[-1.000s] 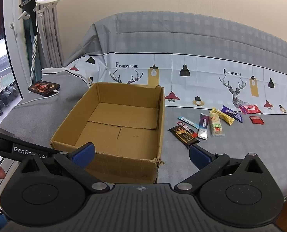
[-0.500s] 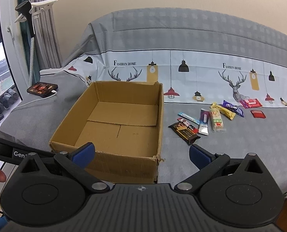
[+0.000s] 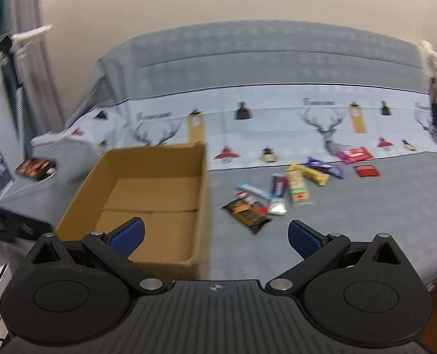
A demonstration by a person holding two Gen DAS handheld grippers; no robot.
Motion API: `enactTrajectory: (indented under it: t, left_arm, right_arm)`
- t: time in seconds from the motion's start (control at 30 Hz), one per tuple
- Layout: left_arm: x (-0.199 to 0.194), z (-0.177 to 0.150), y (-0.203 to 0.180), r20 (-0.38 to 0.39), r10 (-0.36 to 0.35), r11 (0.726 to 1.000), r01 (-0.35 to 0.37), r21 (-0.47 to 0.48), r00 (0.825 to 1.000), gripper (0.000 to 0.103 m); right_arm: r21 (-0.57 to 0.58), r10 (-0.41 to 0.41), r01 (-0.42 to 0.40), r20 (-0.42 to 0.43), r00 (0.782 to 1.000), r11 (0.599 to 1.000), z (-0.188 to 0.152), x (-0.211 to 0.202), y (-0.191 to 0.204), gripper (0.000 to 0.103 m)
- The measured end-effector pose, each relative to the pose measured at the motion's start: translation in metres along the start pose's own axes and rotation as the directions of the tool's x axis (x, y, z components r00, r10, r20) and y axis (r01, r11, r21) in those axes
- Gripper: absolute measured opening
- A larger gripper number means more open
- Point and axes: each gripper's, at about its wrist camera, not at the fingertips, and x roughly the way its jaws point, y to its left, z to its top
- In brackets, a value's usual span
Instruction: Organize snacks
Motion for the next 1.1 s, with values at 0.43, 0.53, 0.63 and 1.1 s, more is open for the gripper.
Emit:
enactTrajectory:
  t: [0.43,0.53,0.63,1.1]
  left_arm:
    - [-0.088,0.114,-0.095,0.183,-0.178,0.975,0.149,0.163,0.967,0.103]
    - [-0.089,0.121,-0.123,0.175,-0.210,0.962,0.171,0.213,0.962,0.103]
    - [-0.089,0.125,-0.143,0.164,-0.237,0.949,0.191,0.252,0.958,0.103]
    - [-0.041,0.153,-0.201,0.027,-0.321,0.910,0.300,0.287,0.947,0.103]
  right_arm:
    - [0.185,-0.173,0.165,0.027,0.985,0.969,0.011,0.004,-0.105,0.103]
    - [0.219,-0.190,0.183,0.014,0.982,0.958,0.010,0.009,-0.122,0.103]
    - [0.256,-0.203,0.198,-0.008,0.979,0.946,0.008,0.015,-0.139,0.103]
    - [0.375,-0.252,0.271,-0.099,0.963,0.887,-0.004,0.040,-0.207,0.103]
